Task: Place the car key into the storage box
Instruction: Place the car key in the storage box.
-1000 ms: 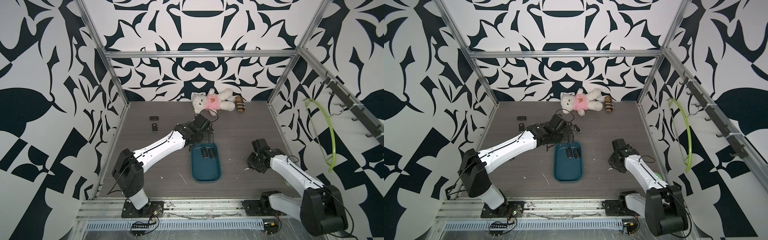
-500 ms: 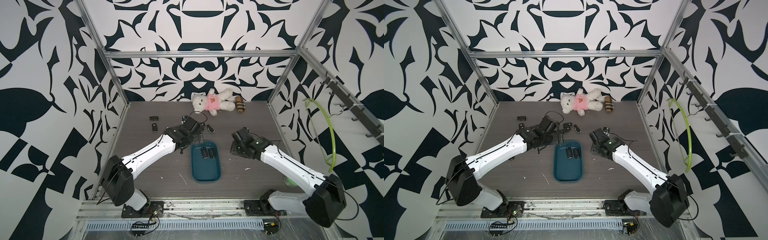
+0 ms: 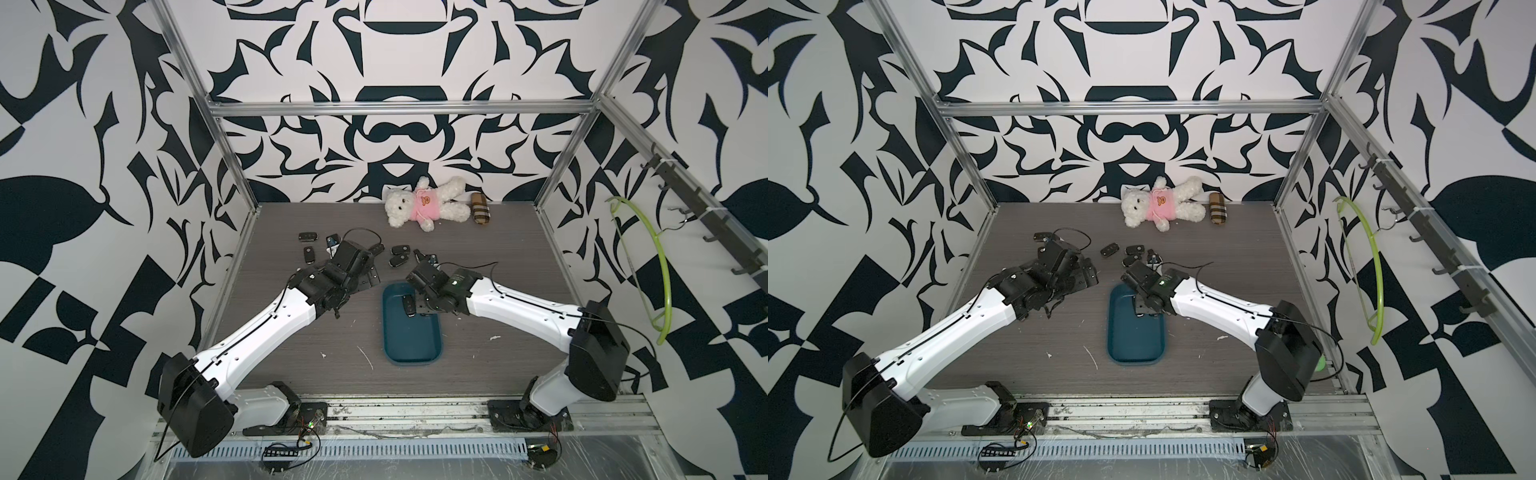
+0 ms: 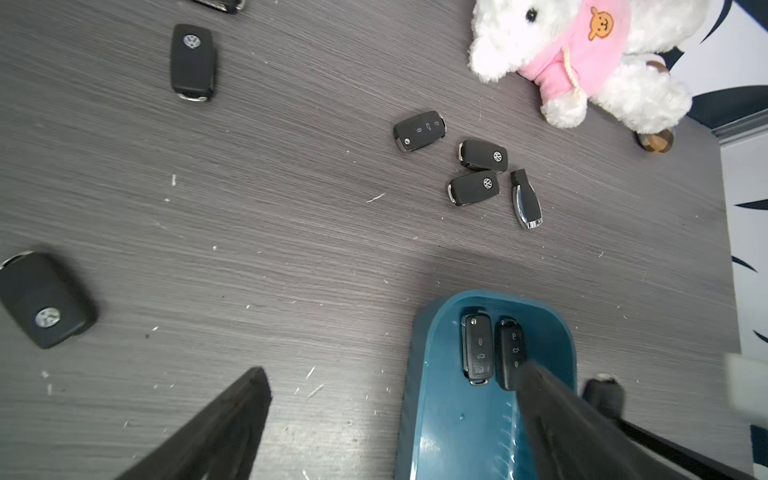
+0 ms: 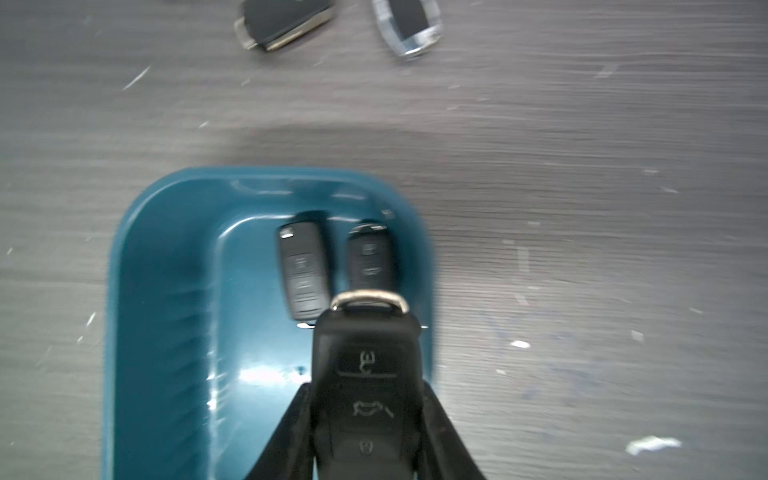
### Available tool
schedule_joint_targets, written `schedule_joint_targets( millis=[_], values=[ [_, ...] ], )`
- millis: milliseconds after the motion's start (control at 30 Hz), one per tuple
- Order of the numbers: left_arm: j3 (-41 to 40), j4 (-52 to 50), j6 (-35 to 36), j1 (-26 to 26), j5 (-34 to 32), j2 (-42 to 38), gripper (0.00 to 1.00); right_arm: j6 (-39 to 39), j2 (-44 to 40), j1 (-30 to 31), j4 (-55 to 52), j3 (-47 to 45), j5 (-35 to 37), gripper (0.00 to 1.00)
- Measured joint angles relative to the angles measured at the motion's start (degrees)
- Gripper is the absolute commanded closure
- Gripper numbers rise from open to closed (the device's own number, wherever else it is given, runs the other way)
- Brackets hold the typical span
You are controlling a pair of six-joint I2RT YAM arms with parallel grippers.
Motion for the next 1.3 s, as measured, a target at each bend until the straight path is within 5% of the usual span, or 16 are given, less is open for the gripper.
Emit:
schedule_joint_targets(
  millis=[533, 1300],
  values=[
    [-0.11, -3.17, -1.68, 0.26, -1.57, -2.38, 0.01, -2.25, 16.04, 1.77, 5.49, 8.13, -5.60, 0.68],
    [-0.09, -4.15, -1.68, 0.63, -1.75, -2.78, 0.01, -1.31, 20.52, 1.01, 6.88, 9.88, -6.60, 0.65]
  ],
)
